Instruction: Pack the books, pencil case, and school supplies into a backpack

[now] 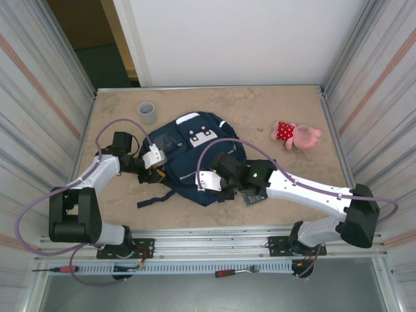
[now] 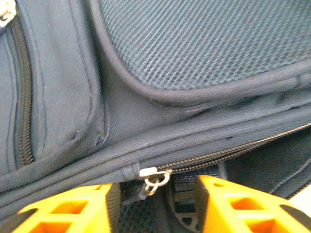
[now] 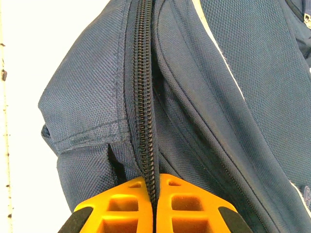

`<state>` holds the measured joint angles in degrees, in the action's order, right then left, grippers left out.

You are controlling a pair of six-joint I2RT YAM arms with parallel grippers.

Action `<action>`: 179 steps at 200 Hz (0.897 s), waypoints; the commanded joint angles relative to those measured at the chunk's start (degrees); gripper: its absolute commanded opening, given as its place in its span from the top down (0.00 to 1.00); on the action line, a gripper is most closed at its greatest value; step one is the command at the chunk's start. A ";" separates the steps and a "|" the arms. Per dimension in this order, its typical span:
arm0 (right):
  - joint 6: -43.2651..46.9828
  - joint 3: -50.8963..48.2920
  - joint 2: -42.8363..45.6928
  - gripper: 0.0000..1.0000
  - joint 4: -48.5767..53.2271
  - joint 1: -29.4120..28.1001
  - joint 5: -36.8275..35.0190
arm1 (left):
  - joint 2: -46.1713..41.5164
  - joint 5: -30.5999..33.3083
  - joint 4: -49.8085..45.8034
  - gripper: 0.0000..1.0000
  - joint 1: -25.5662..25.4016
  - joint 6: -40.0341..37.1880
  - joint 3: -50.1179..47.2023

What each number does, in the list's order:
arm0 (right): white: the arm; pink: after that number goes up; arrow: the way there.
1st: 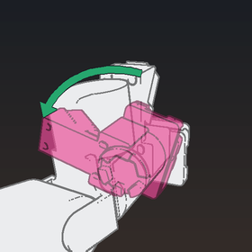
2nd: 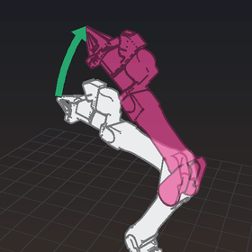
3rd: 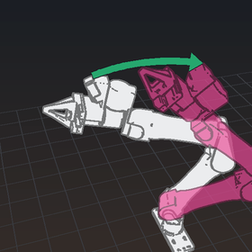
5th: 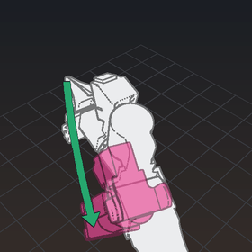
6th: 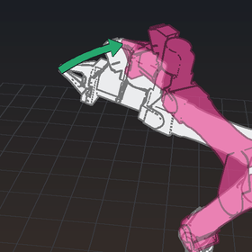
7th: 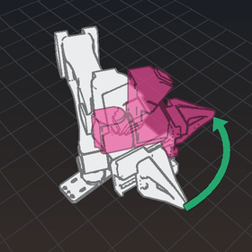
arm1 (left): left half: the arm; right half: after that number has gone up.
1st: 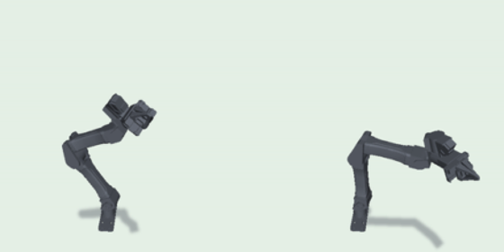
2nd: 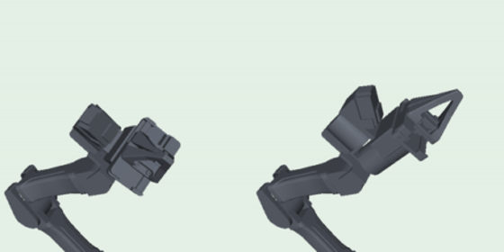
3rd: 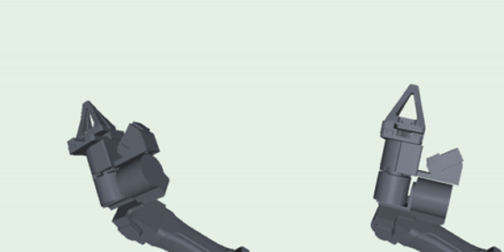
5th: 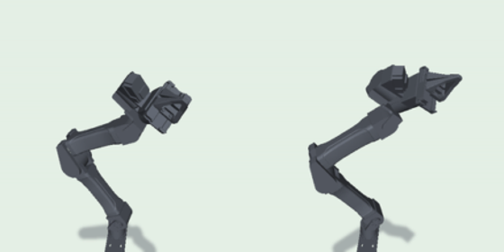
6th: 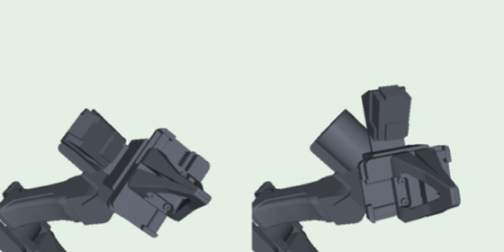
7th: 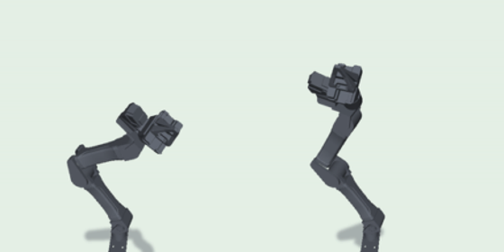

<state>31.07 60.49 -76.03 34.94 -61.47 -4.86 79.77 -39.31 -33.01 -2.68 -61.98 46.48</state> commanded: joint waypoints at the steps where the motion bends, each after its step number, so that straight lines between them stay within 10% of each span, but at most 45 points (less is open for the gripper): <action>1: -1.89 0.44 2.59 1.00 -3.93 -0.13 0.65 | 0.94 -5.78 -2.60 0.64 0.04 -2.18 2.33; 76: -5.06 -0.61 2.40 1.00 -6.66 0.74 -1.93 | -1.46 -8.44 -5.04 1.00 0.04 -1.41 2.83; 117: -6.89 -0.82 3.21 1.00 -7.80 2.14 -0.89 | -2.72 -11.21 -4.98 1.00 0.04 1.18 2.50; 179: -7.36 -1.88 4.93 1.00 -9.49 2.34 -0.23 | 1.56 -1.71 -1.55 0.75 -0.66 5.73 2.25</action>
<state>25.91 58.48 -73.56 31.07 -59.59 -4.86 79.18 -42.37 -35.24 -2.94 -58.43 48.10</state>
